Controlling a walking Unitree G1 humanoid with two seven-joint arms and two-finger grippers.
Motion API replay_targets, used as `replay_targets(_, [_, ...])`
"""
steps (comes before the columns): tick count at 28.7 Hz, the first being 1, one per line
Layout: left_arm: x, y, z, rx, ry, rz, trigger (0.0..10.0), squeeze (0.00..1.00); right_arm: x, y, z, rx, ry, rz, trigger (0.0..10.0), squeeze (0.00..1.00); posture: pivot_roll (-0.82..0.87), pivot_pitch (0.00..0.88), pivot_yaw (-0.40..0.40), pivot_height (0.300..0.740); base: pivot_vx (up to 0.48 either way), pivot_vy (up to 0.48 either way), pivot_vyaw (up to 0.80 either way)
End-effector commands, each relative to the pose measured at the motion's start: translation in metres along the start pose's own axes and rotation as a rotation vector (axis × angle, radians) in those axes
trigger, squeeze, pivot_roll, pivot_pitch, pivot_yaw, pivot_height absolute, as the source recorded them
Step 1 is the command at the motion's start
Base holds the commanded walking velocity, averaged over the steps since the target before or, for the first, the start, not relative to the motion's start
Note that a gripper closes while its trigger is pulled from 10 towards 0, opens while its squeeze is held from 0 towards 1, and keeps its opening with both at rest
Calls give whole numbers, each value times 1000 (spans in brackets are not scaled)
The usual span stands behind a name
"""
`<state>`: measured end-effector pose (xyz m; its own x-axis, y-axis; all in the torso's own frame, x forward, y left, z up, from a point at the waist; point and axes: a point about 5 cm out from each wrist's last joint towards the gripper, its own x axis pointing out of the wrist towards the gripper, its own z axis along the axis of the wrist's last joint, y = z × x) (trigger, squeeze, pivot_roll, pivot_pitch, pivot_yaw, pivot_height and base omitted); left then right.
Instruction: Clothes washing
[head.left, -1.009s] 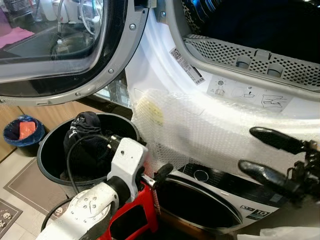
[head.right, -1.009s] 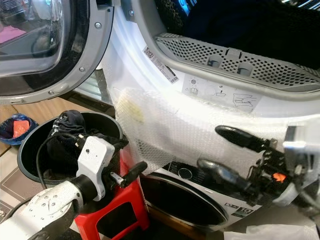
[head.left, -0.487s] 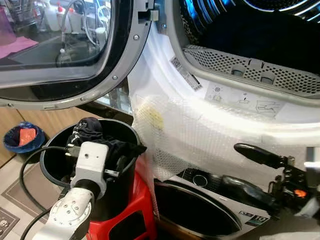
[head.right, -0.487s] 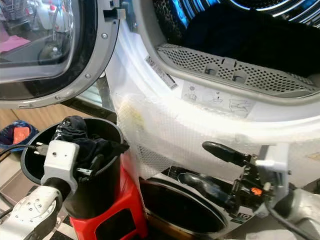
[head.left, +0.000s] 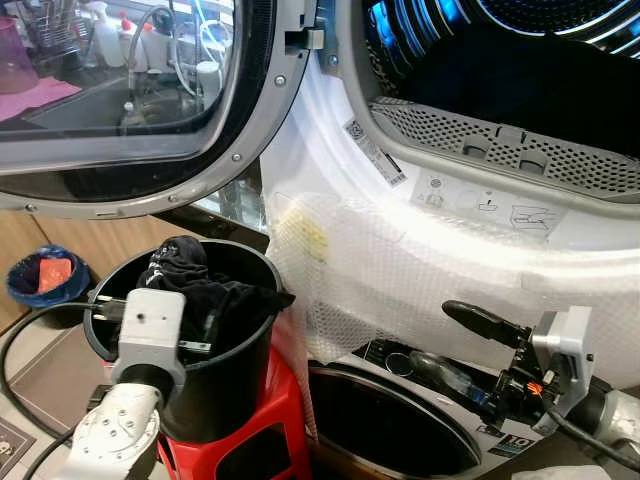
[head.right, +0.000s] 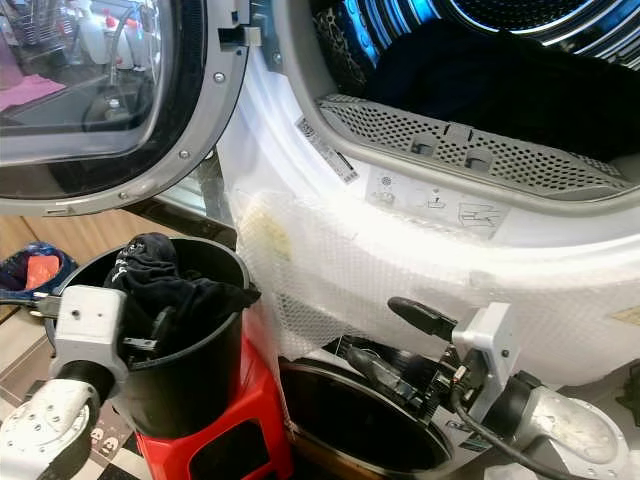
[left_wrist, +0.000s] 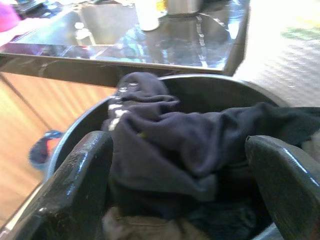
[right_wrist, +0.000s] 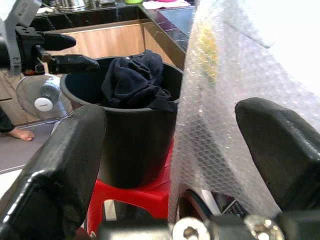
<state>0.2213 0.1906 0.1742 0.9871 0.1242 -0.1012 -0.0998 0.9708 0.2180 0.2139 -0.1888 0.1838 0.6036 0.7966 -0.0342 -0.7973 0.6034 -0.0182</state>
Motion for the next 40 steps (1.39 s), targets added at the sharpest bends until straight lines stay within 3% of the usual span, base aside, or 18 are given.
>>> replay_targets(1, [-1, 7, -3, 27, 7, 32, 10000, 1000, -3, 0, -4, -5, 19, -6, 10000, 0, 70, 118, -70, 740, 0, 0, 0])
replay_targets(8, [-7, 29, -9, 56, 23, 142, 10000, 1000, -3, -1, -17, -10, 48, 4, 10000, 0, 92, 115, -74, 740, 0, 0, 0])
replay_targets(16, [4, 50, -12, 26, 40, 174, 10000, 1000, 1, -4, -18, -26, 38, 11, 10000, 0, 105, 119, -81, 740, 0, 0, 0])
replay_targets(17, [5, 54, -13, 9, 45, 188, 10000, 933, 2, -4, -18, -27, 37, 12, 10000, 0, 106, 119, -81, 740, 0, 0, 0])
replay_targets(18, [11, 57, -13, -40, 43, 178, 10000, 0, 3, -4, -17, -30, 31, 14, 10000, 0, 103, 122, -82, 740, 0, 0, 0])
replay_targets(24, [35, 73, -11, -63, 42, 196, 10000, 0, 5, -4, -13, -46, 7, 16, 10000, 0, 82, 131, -77, 740, 0, 0, 0])
replay_targets(28, [55, 74, -12, -125, 55, 152, 10000, 0, 4, -3, -10, -56, 1, 14, 10000, 0, 65, 138, -67, 740, 0, 0, 0])
replay_targets(36, [94, 74, -15, -134, 83, 102, 10000, 0, -1, 0, -5, -68, -7, -3, 10000, 0, 33, 159, -57, 740, 0, 0, 0])
replay_targets(40, [104, 75, -17, -137, 92, 109, 10000, 0, -2, 0, -3, -72, -8, -7, 10000, 0, 20, 166, -53, 740, 0, 0, 0])
